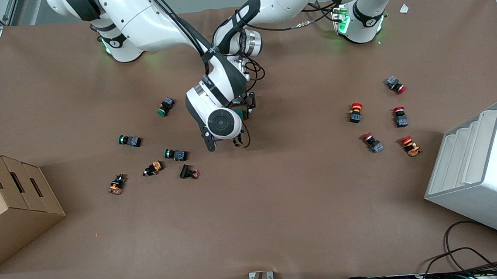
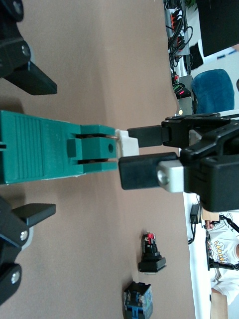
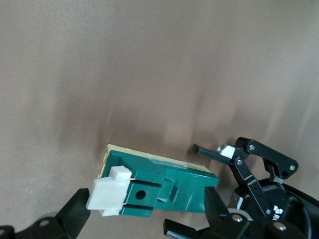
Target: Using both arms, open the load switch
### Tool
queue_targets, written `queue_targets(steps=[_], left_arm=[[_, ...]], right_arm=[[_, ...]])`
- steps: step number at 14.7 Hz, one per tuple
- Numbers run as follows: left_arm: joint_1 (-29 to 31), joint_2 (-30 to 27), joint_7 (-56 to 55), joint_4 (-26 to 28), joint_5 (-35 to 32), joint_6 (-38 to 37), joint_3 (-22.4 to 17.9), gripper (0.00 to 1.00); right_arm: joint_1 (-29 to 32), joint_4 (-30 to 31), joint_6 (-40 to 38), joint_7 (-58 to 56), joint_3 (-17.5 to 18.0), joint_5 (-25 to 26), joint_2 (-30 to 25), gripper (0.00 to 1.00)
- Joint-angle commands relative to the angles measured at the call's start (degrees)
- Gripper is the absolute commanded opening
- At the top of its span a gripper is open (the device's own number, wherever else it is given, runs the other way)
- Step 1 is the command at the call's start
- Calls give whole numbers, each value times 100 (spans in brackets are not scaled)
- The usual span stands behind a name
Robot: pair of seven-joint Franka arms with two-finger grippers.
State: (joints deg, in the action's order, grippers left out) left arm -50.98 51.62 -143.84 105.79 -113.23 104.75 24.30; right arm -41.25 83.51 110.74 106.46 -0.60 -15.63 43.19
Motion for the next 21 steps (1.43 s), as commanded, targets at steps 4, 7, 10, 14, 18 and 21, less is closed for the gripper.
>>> queue_targets(steps=[4, 7, 10, 14, 18, 21], left_arm=[[-61, 137, -21, -85, -156, -95, -40, 96], [-61, 146, -21, -85, -156, -95, -40, 97], [-61, 146, -21, -85, -164, -95, -40, 98], [-53, 146, -30, -85, -156, -95, -40, 99], [-61, 146, -30, -85, -156, -139, -92, 99], [-61, 164, -21, -146, -156, -131, -92, 99]], right_arm=[[-59, 78, -894, 16, -28, -90, -135, 100], [-59, 78, -1089, 16, -28, -99, -144, 100], [-59, 78, -1168, 33, -19, -116, -196, 100], [-50, 78, -1247, 51, -10, -142, -276, 100], [-59, 78, -1247, 51, -10, -327, -302, 100], [-146, 78, -1239, 68, -10, -468, -293, 100]])
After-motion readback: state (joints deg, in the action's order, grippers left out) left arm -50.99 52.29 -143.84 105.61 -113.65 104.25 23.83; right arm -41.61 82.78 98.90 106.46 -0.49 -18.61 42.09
